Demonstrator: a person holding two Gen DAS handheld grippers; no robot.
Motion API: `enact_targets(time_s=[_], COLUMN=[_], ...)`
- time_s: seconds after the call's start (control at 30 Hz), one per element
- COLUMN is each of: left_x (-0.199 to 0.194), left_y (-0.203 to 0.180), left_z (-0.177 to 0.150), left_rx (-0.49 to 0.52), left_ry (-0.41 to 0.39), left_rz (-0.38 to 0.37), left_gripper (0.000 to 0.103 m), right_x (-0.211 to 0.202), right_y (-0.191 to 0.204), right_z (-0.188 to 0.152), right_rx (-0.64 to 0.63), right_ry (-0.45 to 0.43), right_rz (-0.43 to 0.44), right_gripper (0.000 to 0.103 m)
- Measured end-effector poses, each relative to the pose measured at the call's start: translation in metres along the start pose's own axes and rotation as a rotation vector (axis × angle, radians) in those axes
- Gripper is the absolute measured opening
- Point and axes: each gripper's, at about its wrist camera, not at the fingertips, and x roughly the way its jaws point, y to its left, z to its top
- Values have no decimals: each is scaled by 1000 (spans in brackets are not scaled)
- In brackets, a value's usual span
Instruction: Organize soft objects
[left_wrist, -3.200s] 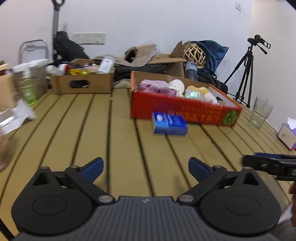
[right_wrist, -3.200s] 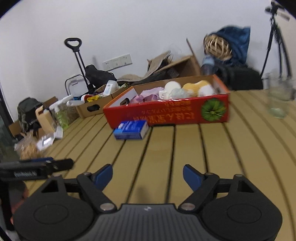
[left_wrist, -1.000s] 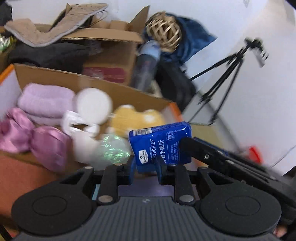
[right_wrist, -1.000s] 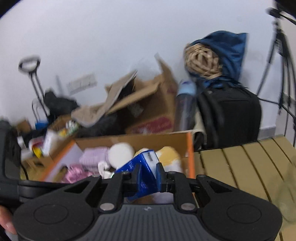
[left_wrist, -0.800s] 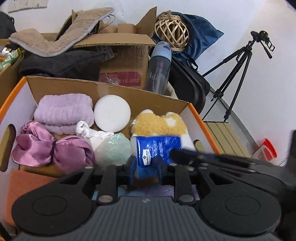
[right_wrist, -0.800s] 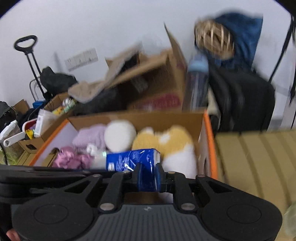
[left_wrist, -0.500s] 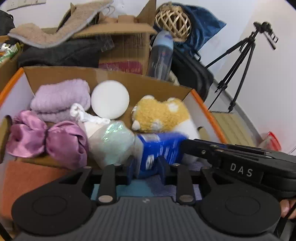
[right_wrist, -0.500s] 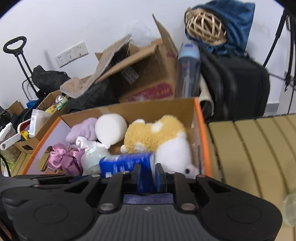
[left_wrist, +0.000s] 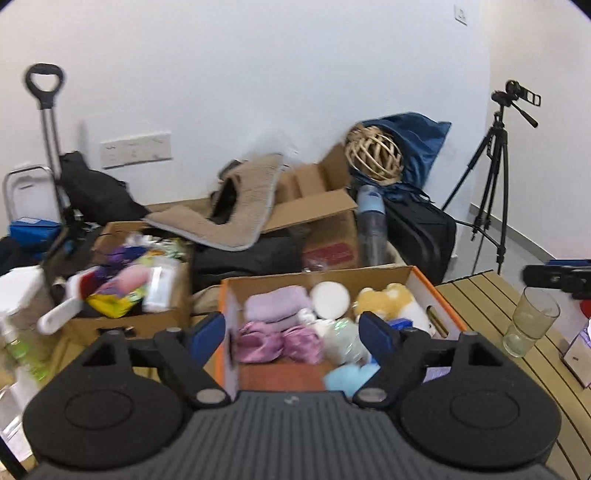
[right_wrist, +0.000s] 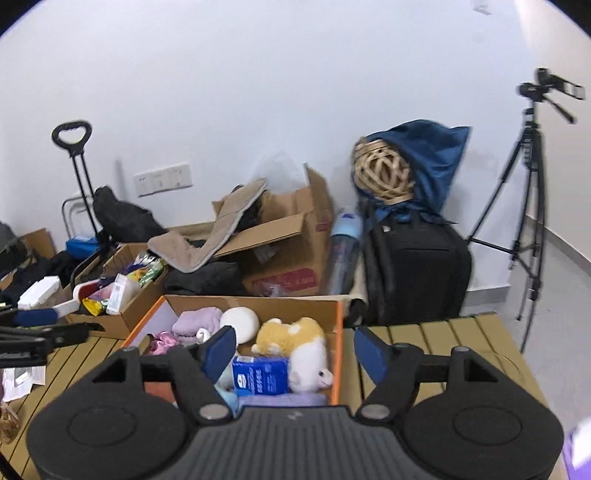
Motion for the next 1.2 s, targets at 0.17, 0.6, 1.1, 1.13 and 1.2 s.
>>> enact_targets(time_s=[0.17, 0.6, 1.1, 1.13, 1.2], left_x=[-53, -299, -483, -491, -503], left_y=[-2, -45, -86, -89, -92], left_z=[-27, -224, -395, -403, -417], left_rx=[10, 35, -23, -23, -28], left_ry=[-50, -276, -404, -402, -398], left_rz=[48, 54, 102, 100, 97], left_gripper=[84, 102, 103, 103, 103], right_x=[-48, -269, -445, -452, -466], right_y=[11, 51, 121, 123, 125], right_z=[-24, -224, -416, -424, -438], right_rx=[5, -45, -138, -137, -121], right_ry=[-57, -257, -295, -296, -305], right_rz=[-7, 34, 95, 92, 89], right_gripper=[73, 88, 94, 94, 94])
